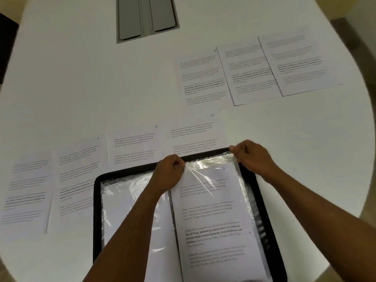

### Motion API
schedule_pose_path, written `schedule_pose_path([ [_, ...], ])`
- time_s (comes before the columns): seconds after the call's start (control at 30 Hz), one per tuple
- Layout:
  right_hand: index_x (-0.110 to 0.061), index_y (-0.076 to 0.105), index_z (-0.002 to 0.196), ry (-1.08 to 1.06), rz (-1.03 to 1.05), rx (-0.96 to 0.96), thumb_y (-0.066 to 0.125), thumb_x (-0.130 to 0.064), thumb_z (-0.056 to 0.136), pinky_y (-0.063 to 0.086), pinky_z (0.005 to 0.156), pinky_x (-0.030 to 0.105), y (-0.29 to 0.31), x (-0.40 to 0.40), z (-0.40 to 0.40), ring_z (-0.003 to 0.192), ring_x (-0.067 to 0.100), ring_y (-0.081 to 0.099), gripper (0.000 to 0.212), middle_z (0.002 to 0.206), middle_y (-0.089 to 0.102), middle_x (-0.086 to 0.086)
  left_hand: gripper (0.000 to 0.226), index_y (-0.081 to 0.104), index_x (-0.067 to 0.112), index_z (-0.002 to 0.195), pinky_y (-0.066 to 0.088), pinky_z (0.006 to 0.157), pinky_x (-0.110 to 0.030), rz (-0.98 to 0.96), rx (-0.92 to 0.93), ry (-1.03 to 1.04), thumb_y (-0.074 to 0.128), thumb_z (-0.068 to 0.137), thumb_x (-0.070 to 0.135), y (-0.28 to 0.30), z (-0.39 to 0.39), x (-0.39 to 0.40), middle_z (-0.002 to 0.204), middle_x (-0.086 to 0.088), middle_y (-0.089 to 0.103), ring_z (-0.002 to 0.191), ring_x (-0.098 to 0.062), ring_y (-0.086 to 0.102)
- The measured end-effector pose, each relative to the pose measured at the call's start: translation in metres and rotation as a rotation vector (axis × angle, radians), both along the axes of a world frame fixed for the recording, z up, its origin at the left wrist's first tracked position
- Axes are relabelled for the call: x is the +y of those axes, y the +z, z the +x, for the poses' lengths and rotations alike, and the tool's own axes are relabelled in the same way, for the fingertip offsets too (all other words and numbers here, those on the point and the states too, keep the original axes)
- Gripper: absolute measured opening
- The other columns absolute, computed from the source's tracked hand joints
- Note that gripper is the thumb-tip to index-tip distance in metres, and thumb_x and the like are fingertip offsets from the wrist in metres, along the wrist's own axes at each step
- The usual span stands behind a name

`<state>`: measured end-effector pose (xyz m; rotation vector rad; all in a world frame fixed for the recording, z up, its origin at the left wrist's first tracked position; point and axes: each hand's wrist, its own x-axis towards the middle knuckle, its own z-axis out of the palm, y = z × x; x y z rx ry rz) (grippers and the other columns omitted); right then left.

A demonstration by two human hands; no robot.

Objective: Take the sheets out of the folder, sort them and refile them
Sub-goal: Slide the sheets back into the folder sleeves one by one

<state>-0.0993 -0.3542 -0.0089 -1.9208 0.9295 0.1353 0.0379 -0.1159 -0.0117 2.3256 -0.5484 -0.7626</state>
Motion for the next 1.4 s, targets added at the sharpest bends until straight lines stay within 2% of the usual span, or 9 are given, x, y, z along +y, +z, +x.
schedule_pose_path([
  [0.17, -0.022, 0.062, 0.097, -0.003, 0.041, 0.091, 0.074, -0.054, 0.077, 0.042, 0.065, 0.015, 0.003, 0.034, -0.049, 0.076, 0.003, 0.059, 0.04, 0.087, 0.068, -0.003, 0.009, 0.061, 0.019, 0.085, 0.038, 0.065, -0.013, -0.032, 0.011, 0.119, 0.057, 0.092, 0.015, 0.003, -0.009, 0.008, 0.089, 0.004, 0.063, 0.081, -0.004, 0.055],
  [0.37, -0.025, 0.062, 0.104, 0.157, -0.291, -0.01, 0.076, -0.051, 0.076, 0.044, 0.074, 0.026, 0.001, 0.064, -0.08, 0.093, 0.01, 0.049, 0.041, 0.101, 0.051, -0.009, 0.005, 0.061, 0.017, 0.089, 0.041, 0.068, -0.021, -0.06, -0.011, 0.191, 0.058, 0.093, 0.016, 0.008, -0.018, 0.015, 0.087, 0.004, 0.061, 0.086, -0.015, 0.057],
  [0.53, -0.02, 0.06, 0.082, 0.185, -0.291, 0.015, 0.07, -0.038, 0.085, 0.052, 0.07, 0.032, 0.012, 0.087, -0.087, 0.074, 0.011, 0.057, 0.021, 0.083, 0.059, -0.009, 0.006, 0.061, 0.018, 0.09, 0.041, 0.078, -0.025, -0.099, 0.0, 0.228, 0.057, 0.092, 0.014, 0.01, -0.024, 0.02, 0.094, 0.0, 0.063, 0.099, -0.022, 0.06],
  [0.67, -0.02, 0.059, 0.073, 0.201, -0.25, -0.006, 0.065, -0.035, 0.091, 0.051, 0.063, 0.025, 0.025, 0.107, -0.087, 0.067, 0.009, 0.061, 0.025, 0.07, 0.064, -0.007, 0.04, 0.047, 0.014, 0.132, 0.038, 0.091, -0.024, -0.092, 0.001, 0.233, 0.058, 0.094, 0.021, 0.018, -0.039, 0.032, 0.131, -0.006, 0.054, 0.12, -0.021, 0.051],
  [0.8, -0.015, 0.057, 0.073, 0.136, 0.06, -0.1, 0.063, -0.033, 0.093, 0.052, 0.061, 0.024, 0.057, 0.136, -0.072, 0.065, 0.014, 0.064, 0.028, 0.068, 0.064, -0.003, 0.058, 0.038, 0.021, 0.142, 0.041, 0.099, -0.029, -0.157, 0.034, 0.305, 0.06, 0.092, 0.041, 0.039, -0.069, 0.05, 0.141, 0.003, 0.044, 0.122, -0.017, 0.049],
  [0.97, -0.011, 0.055, 0.075, 0.026, 0.585, -0.219, 0.067, -0.027, 0.092, 0.054, 0.061, 0.026, 0.092, 0.184, -0.047, 0.069, 0.019, 0.067, 0.026, 0.076, 0.068, 0.007, 0.063, 0.052, 0.028, 0.124, 0.058, 0.082, -0.032, -0.325, 0.294, 0.443, 0.056, 0.076, 0.069, 0.08, -0.104, 0.09, 0.121, 0.006, 0.061, 0.1, -0.011, 0.065],
  [1.1, -0.01, 0.056, 0.084, 0.047, 0.812, -0.217, 0.06, -0.028, 0.096, 0.058, 0.084, 0.038, 0.09, 0.223, -0.023, 0.095, 0.027, 0.071, 0.022, 0.1, 0.073, 0.015, 0.062, 0.048, 0.035, 0.13, 0.058, 0.077, -0.027, -0.409, 0.459, 0.472, 0.064, 0.076, 0.062, 0.102, -0.114, 0.128, 0.117, 0.007, 0.067, 0.098, -0.009, 0.068],
  [1.27, -0.011, 0.062, 0.118, 0.171, 1.024, -0.2, 0.051, -0.038, 0.099, 0.05, 0.098, 0.033, 0.072, 0.274, -0.004, 0.119, 0.012, 0.06, 0.035, 0.125, 0.066, -0.002, 0.023, 0.058, 0.041, 0.118, 0.056, 0.076, -0.025, -0.389, 0.405, 0.543, 0.056, 0.095, 0.041, 0.108, -0.113, 0.175, 0.109, 0.009, 0.07, 0.096, -0.008, 0.068],
  [1.4, -0.018, 0.066, 0.115, 0.305, 0.797, -0.23, 0.056, -0.032, 0.098, 0.051, 0.096, 0.03, 0.064, 0.294, -0.002, 0.112, 0.01, 0.061, 0.025, 0.118, 0.067, -0.005, 0.025, 0.064, 0.023, 0.119, 0.057, 0.077, -0.03, -0.361, 0.402, 0.692, 0.049, 0.099, 0.016, 0.089, -0.1, 0.206, 0.106, -0.001, 0.071, 0.096, -0.019, 0.069],
])
